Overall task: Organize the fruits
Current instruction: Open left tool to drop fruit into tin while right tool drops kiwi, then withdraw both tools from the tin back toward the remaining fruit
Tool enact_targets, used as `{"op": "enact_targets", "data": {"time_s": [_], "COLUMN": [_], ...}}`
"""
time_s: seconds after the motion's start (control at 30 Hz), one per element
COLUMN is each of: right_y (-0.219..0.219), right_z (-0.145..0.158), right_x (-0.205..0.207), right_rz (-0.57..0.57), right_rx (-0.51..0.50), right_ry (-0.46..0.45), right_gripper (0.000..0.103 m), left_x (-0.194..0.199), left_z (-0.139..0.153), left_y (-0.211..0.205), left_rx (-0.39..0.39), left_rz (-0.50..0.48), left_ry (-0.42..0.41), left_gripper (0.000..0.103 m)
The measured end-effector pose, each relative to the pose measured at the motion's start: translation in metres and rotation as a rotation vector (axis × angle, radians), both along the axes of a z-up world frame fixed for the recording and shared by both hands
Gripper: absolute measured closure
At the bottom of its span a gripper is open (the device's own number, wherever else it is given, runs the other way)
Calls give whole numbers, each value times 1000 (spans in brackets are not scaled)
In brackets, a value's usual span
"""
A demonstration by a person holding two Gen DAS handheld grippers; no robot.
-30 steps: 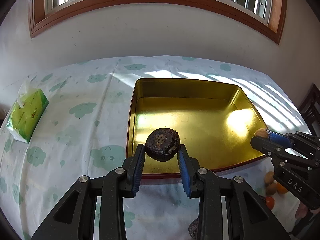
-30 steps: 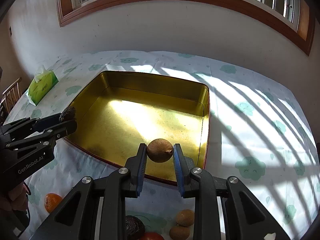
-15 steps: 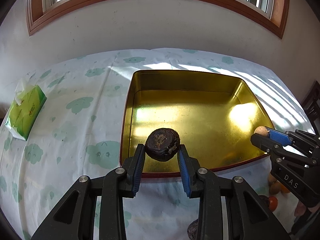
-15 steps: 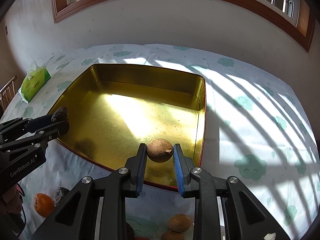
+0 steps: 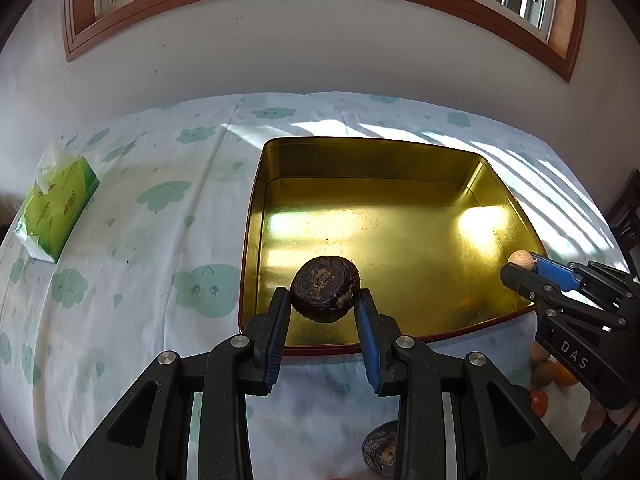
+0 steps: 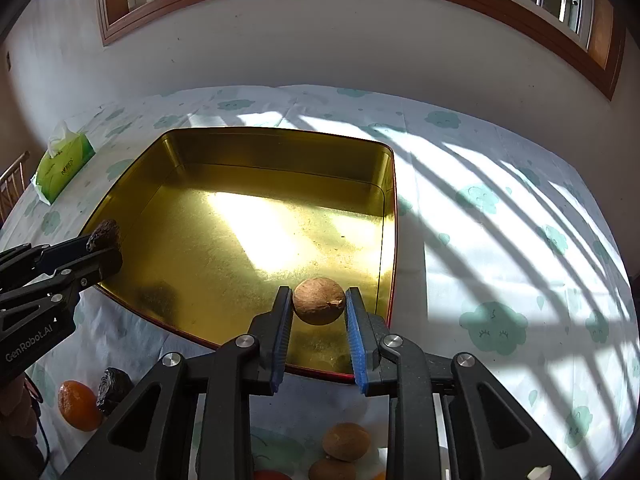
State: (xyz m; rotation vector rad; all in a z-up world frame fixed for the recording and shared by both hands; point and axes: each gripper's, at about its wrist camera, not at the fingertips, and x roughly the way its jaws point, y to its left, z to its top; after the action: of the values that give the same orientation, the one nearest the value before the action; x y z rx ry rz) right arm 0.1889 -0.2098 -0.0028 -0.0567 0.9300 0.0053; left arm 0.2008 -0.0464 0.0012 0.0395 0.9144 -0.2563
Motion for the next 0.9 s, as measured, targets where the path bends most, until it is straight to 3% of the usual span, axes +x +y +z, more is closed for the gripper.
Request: {"op": "enact_targets", "data": {"time_s": [0.57,0.77,0.8,0.9], "right_y": [-2,5,6,6], "right_z": [0,3,5,10], "right_x": [-2,-4,-5,-11], "right_rz": [1,14,12,12], "right_rx": [15,11,2,-2], "right_ry": [0,-7,-10,-24], "right_gripper": [75,61,54,53], "left_x": [-2,-3,-4,-9], "left_z": [-1,1,1,5], "left_y": [1,1,1,3], "left_rx": [14,16,13,6], "left_rz": [31,37,39,43], "left_ry": [-13,-12,-12,-14], "left_gripper": [68,66,66,65]}}
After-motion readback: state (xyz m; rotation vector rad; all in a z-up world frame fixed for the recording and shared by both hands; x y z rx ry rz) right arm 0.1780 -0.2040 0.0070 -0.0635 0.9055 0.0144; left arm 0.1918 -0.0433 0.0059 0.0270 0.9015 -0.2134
